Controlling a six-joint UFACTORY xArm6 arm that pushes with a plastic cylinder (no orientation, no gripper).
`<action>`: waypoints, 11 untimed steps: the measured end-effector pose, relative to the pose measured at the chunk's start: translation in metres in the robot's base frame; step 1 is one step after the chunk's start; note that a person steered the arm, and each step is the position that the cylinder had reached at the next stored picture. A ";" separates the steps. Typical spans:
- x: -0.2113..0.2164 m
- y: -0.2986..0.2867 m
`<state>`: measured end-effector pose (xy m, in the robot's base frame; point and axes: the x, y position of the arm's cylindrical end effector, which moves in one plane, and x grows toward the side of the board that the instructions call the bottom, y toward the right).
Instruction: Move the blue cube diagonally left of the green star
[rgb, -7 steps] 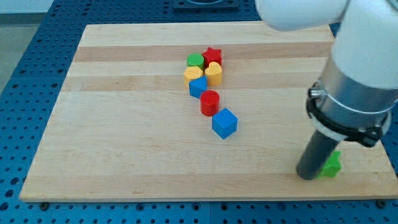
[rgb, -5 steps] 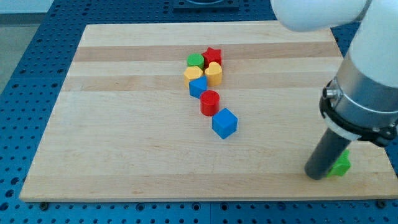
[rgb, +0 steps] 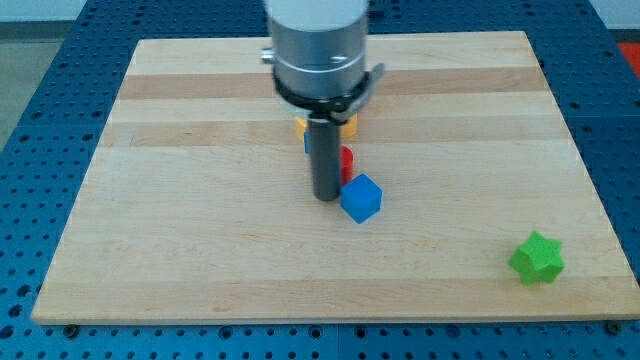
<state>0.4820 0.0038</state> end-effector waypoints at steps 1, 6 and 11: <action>0.000 0.040; 0.019 0.025; 0.038 0.133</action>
<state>0.5204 0.1369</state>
